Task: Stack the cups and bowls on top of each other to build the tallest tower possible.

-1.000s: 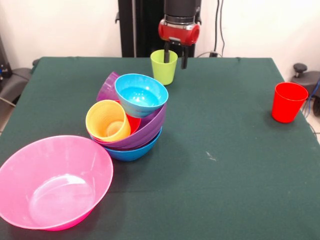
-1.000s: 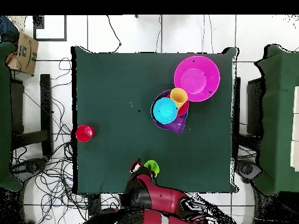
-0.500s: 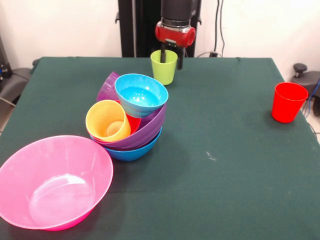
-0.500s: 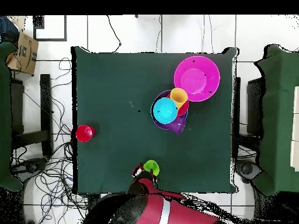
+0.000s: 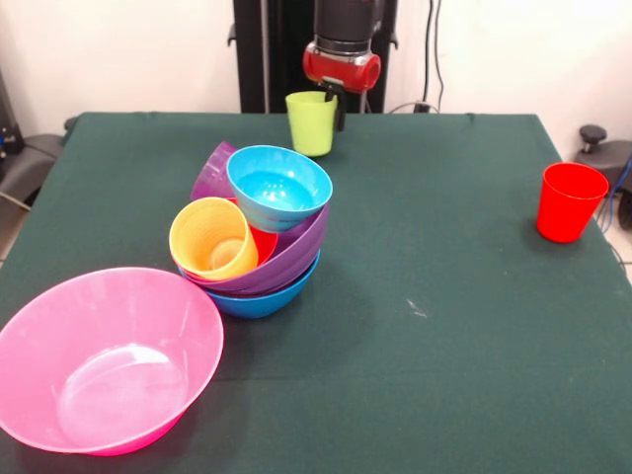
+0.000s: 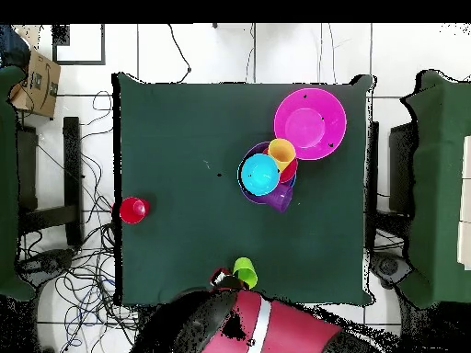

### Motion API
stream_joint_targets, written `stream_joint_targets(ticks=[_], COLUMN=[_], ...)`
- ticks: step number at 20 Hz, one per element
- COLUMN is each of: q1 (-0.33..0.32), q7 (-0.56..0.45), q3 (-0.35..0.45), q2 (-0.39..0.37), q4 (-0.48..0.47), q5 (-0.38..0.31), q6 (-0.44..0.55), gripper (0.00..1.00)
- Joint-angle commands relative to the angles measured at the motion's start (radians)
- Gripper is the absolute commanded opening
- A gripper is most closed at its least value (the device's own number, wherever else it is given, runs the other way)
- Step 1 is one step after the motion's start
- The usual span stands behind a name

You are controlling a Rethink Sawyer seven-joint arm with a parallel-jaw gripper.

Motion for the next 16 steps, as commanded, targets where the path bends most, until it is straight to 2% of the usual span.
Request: stream_joint_targets(ticks=[1,10,13,16], q1=[0.000,0.004,-0.007,-0.051], q7=[0.164,0.169,0.142,0.108], q3=[0.047,0.047,0.032,0.051], q2=[0.051,0.043,-0.051,-0.243], q4=[-0.044,-0.041,-0.024,0.019], q5=[0.000,0.017,0.014,-0.009], q6=[-0.022,-0.019,0.042,0.167], gripper=[0.00,0.00,0.00,0.00])
